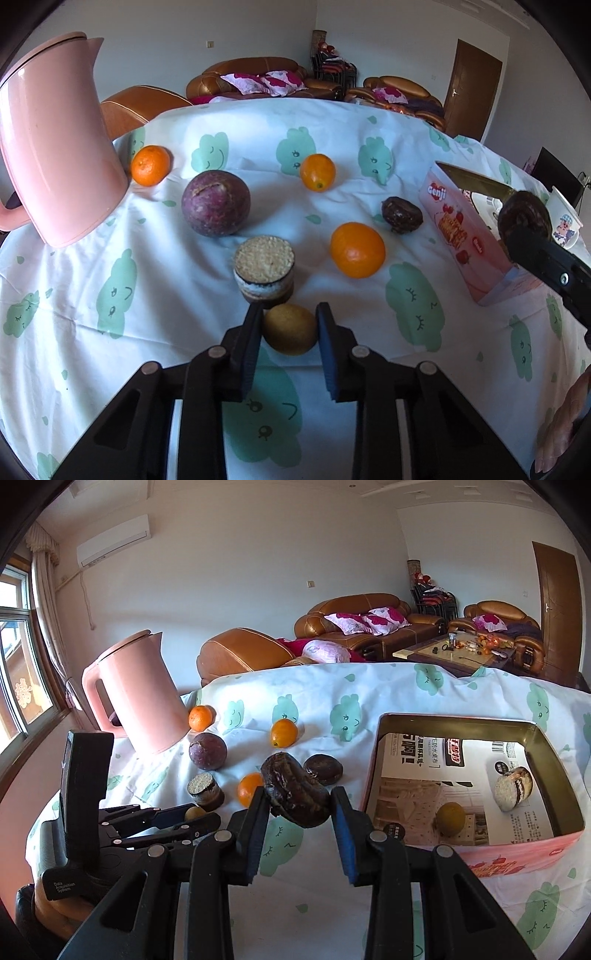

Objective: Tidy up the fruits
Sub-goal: 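Grasp the dark brown fruit with the right tool while the left tool grasps a yellow fruit, then lower both held fruits into the tin box and open both tools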

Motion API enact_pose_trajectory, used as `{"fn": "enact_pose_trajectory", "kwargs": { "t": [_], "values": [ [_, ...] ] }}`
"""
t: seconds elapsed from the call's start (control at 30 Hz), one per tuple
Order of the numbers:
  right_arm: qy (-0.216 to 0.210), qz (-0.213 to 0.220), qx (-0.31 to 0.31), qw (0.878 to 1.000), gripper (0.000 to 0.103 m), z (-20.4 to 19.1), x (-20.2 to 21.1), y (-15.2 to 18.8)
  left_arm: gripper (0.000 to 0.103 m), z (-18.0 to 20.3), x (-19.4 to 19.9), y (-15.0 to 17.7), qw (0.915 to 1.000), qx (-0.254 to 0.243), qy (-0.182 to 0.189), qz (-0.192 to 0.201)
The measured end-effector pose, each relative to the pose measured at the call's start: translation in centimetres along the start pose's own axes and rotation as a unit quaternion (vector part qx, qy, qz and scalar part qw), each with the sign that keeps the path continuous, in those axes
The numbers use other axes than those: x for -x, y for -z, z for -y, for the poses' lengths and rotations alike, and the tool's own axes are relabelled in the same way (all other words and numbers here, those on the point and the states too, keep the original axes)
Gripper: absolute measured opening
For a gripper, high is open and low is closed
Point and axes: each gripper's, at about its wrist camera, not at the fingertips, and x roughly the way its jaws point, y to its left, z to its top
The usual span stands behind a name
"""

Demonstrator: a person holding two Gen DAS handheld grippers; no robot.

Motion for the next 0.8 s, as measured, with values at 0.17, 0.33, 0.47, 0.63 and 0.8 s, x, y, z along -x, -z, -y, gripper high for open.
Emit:
{"fn": "enact_pose_trajectory", "kwargs": {
  "t": [0.17,0.33,0.47,0.63,0.8],
  "values": [
    [0.009,0.021,-0.003,1.0,0.036,0.9,1.1,-0.6,0.03,-0.9,3.0,-0.3,0.997,0.028,0.018,0.07],
    [0.044,0.06,-0.011,0.997,0.036,3.5,3.2,-1.8,0.03,-0.1,4.4,-0.8,0.993,0.047,0.026,0.105],
    [0.079,0.079,-0.03,0.993,0.036,6.8,4.6,-2.3,0.03,2.2,4.5,-1.8,0.9929,0.027,0.02,0.114],
    [0.113,0.088,-0.053,0.988,0.036,11.0,5.8,-2.8,0.03,6.4,4.3,-3.5,0.9915,-0.008,0.033,0.125],
    [0.15,0.097,-0.069,0.982,0.036,14.8,6.8,-3.0,0.031,11.3,3.1,-5.2,0.9901,-0.042,0.05,0.125]
  ]
}}
